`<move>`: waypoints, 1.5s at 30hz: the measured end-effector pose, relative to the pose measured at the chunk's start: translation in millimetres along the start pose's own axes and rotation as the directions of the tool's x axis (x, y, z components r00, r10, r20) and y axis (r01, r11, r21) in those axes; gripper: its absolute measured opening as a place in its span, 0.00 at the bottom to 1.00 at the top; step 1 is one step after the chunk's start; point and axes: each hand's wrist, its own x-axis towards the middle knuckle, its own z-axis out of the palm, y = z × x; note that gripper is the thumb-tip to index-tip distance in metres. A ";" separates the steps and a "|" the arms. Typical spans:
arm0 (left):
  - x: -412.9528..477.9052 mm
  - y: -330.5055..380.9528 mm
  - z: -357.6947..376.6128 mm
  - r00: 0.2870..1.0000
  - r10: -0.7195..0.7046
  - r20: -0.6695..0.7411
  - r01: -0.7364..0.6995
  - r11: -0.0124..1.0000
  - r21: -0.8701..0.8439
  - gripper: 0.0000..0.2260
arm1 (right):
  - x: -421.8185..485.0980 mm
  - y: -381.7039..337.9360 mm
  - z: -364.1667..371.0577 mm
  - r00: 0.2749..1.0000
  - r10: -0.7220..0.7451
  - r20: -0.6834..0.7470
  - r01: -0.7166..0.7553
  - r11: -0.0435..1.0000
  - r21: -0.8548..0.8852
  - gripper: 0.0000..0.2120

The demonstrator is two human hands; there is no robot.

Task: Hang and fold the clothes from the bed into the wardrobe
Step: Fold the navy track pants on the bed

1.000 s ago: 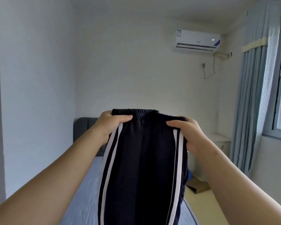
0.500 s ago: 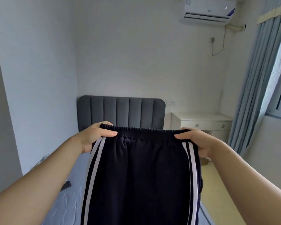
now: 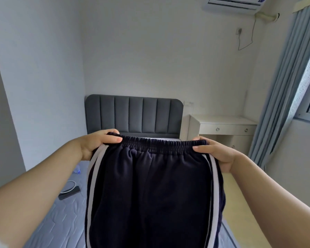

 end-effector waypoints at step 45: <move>-27.2 12.4 69.3 0.771 0.245 -0.588 -0.354 0.932 -0.076 0.16 | 33.5 -12.7 105.4 0.843 -0.524 -0.123 0.441 0.804 -0.400 0.23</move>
